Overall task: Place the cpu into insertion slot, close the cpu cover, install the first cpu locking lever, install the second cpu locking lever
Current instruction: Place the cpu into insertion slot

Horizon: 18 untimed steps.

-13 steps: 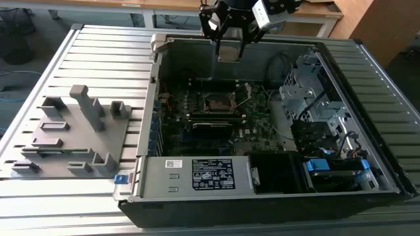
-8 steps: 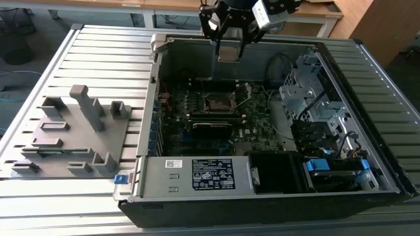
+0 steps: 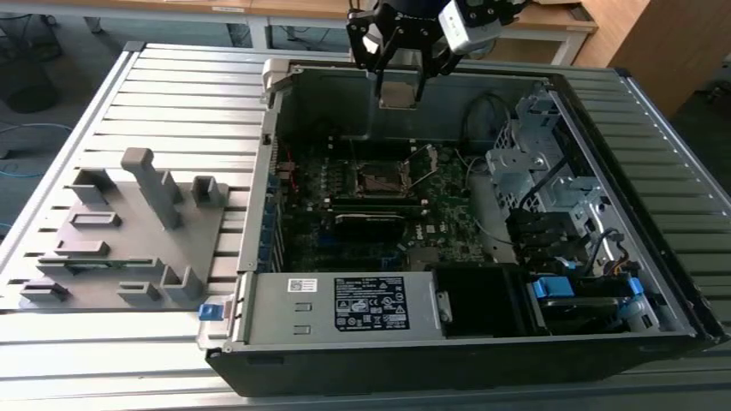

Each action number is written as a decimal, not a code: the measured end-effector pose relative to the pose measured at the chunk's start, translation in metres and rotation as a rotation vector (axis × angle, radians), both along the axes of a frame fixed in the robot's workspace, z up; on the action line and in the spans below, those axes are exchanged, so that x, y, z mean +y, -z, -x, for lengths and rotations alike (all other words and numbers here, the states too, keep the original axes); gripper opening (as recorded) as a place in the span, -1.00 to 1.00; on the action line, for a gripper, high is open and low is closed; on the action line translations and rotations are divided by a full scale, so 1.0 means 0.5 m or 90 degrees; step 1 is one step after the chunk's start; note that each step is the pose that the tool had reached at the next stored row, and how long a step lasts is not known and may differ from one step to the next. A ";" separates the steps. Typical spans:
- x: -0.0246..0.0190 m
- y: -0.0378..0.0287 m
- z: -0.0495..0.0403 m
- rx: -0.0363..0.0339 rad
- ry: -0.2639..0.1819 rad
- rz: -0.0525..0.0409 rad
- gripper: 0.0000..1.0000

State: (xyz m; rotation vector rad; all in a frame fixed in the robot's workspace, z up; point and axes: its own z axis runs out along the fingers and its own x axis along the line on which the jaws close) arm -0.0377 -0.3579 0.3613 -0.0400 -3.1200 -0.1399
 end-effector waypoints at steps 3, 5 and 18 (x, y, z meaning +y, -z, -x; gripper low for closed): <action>0.0001 0.001 0.000 0.0000 0.000 -0.0001 0.08; 0.0000 0.002 0.000 -0.0001 0.000 -0.0002 0.08; 0.0000 0.013 0.000 0.0000 0.000 -0.0001 0.08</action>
